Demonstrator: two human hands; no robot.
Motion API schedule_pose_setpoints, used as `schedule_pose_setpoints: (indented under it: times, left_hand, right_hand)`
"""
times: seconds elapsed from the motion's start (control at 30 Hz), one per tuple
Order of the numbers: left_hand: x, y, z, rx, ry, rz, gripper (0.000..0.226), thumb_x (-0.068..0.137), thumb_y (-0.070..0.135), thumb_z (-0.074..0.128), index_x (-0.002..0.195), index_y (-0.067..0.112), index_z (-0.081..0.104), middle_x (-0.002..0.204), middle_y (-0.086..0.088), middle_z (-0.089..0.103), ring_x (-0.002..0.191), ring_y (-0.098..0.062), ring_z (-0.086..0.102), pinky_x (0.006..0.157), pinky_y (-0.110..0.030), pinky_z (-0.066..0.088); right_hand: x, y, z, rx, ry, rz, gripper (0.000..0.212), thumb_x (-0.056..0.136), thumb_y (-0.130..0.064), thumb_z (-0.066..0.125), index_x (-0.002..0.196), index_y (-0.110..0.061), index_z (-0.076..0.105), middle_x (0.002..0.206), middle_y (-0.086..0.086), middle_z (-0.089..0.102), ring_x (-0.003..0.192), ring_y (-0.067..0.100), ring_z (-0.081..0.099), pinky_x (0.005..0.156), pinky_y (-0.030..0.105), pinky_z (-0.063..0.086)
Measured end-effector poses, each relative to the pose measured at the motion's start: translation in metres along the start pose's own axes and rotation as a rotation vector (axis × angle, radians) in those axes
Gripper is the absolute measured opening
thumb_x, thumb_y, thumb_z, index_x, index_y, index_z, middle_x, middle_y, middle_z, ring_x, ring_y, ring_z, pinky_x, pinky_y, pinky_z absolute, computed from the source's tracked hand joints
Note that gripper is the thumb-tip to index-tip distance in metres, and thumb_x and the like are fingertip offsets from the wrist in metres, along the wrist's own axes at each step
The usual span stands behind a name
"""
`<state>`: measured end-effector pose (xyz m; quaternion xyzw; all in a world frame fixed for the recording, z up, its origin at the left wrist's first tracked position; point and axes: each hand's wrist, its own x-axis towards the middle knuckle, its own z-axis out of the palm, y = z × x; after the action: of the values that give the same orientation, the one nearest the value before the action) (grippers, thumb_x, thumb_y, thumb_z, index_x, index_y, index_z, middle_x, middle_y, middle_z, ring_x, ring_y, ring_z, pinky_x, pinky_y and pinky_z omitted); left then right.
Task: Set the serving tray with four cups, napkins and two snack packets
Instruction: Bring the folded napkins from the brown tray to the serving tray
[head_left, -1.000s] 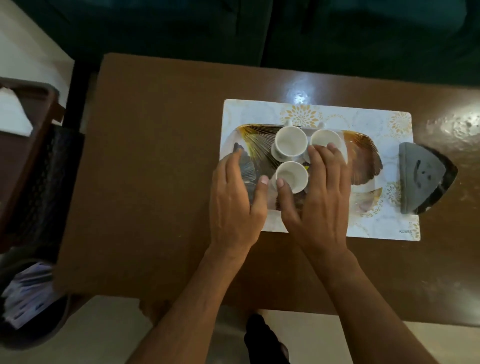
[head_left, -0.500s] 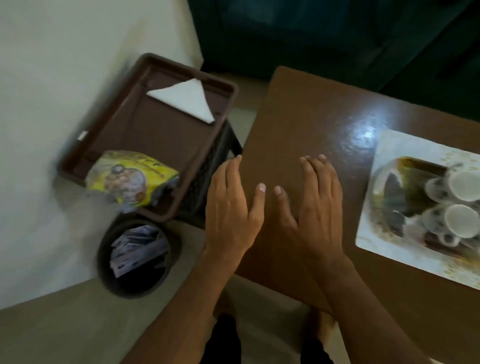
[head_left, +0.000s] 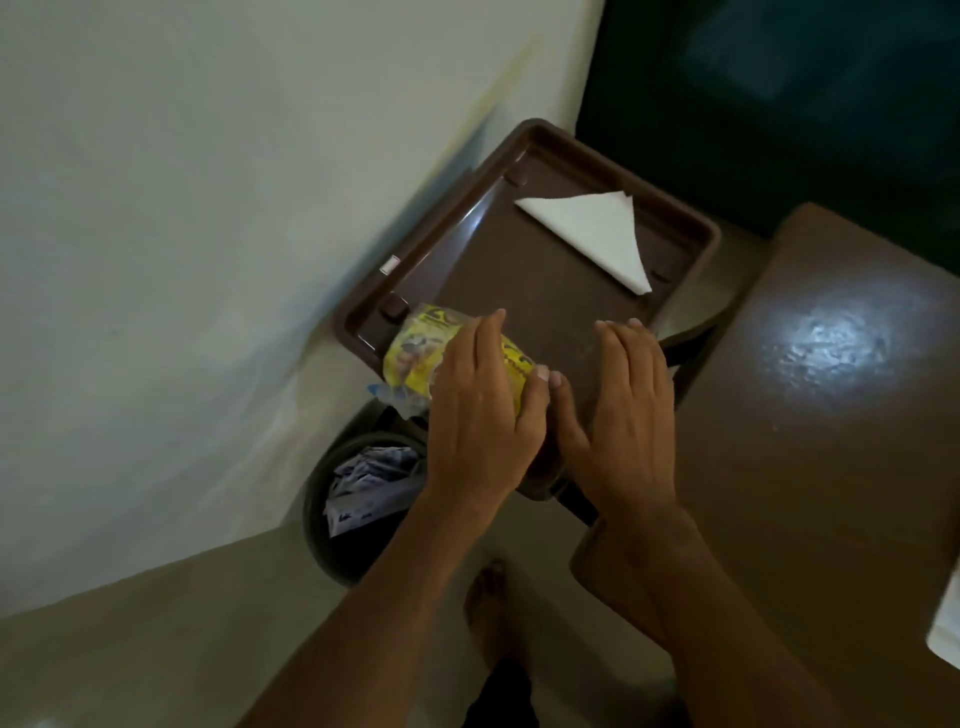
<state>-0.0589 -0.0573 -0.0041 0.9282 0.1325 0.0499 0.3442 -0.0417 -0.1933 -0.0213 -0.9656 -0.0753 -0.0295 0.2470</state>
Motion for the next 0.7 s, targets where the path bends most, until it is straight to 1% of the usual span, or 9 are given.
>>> schedule_pose_setpoints:
  times: [0.1,0.17,0.23,0.3,0.37,0.47,0.53,0.63,0.7]
  left_hand:
    - [0.022,-0.001,0.006,0.008,-0.004,0.014,0.063,0.099,0.039,0.054,0.152,0.005,0.045,0.151,-0.011,0.052,0.141,-0.022,0.049,0.114,-0.034,0.045]
    - [0.041,-0.002,0.014,0.014,-0.015,0.012,0.063,0.100,0.039,0.054,0.153,0.006,0.043,0.153,-0.011,0.051,0.141,-0.022,0.048,0.114,-0.035,0.046]
    - [0.059,-0.003,0.022,0.015,-0.025,0.020,0.063,0.101,0.039,0.055,0.154,0.007,0.042,0.154,-0.011,0.049,0.141,-0.022,0.048,0.112,-0.036,0.048]
    - [0.076,-0.004,0.033,0.005,-0.045,0.029,0.063,0.102,0.038,0.056,0.154,0.007,0.041,0.153,-0.012,0.049,0.139,-0.023,0.050,0.110,-0.037,0.050]
    - [0.091,-0.004,0.044,0.006,-0.068,0.037,0.062,0.102,0.036,0.057,0.154,0.007,0.042,0.153,-0.013,0.049,0.139,-0.024,0.050,0.109,-0.037,0.051]
    - [0.111,-0.004,0.060,0.005,-0.106,0.037,0.061,0.102,0.035,0.058,0.153,0.006,0.043,0.150,-0.012,0.051,0.137,-0.023,0.050,0.106,-0.026,0.043]
    - [0.120,-0.004,0.068,-0.013,-0.128,0.028,0.059,0.103,0.033,0.058,0.153,0.006,0.043,0.148,-0.011,0.052,0.136,-0.022,0.050,0.104,-0.023,0.040]
    - [0.130,-0.004,0.078,-0.045,-0.154,0.010,0.056,0.103,0.031,0.057,0.152,0.007,0.044,0.146,-0.010,0.053,0.134,-0.022,0.051,0.106,-0.031,0.046]
    - [0.134,-0.005,0.082,-0.062,-0.169,-0.004,0.054,0.104,0.030,0.057,0.151,0.007,0.046,0.144,-0.010,0.054,0.132,-0.022,0.053,0.105,-0.032,0.048]
  right_hand:
    - [0.019,-0.001,0.010,-0.033,-0.023,0.028,0.064,0.104,-0.048,0.053,0.151,-0.006,0.043,0.156,0.013,0.046,0.153,0.028,0.033,0.125,0.047,0.031]
    - [0.037,0.003,0.017,-0.049,-0.014,0.044,0.064,0.104,-0.049,0.051,0.150,-0.006,0.044,0.155,0.014,0.047,0.152,0.029,0.035,0.124,0.048,0.033]
    - [0.055,0.007,0.022,-0.062,-0.017,0.069,0.064,0.104,-0.048,0.053,0.150,-0.005,0.044,0.154,0.014,0.048,0.149,0.030,0.039,0.122,0.049,0.036]
    - [0.074,0.013,0.027,-0.081,-0.023,0.104,0.061,0.103,-0.041,0.058,0.149,-0.004,0.045,0.152,0.015,0.048,0.146,0.030,0.041,0.121,0.049,0.037]
    - [0.091,0.020,0.031,-0.116,-0.042,0.130,0.056,0.100,-0.029,0.062,0.148,-0.002,0.047,0.151,0.016,0.048,0.143,0.031,0.042,0.121,0.048,0.039]
    - [0.112,0.030,0.037,-0.183,-0.087,0.142,0.053,0.097,-0.012,0.065,0.146,0.000,0.050,0.148,0.020,0.050,0.141,0.035,0.044,0.117,0.047,0.043]
    - [0.123,0.037,0.039,-0.224,-0.115,0.140,0.051,0.094,-0.003,0.065,0.144,0.001,0.053,0.146,0.023,0.051,0.138,0.039,0.046,0.112,0.048,0.047]
    - [0.136,0.043,0.042,-0.272,-0.145,0.157,0.044,0.093,-0.001,0.065,0.137,-0.002,0.057,0.143,0.022,0.053,0.131,0.038,0.051,0.105,0.048,0.052]
    - [0.141,0.045,0.043,-0.278,-0.157,0.162,0.041,0.093,0.000,0.066,0.133,-0.001,0.060,0.138,0.022,0.055,0.125,0.038,0.055,0.102,0.048,0.053]
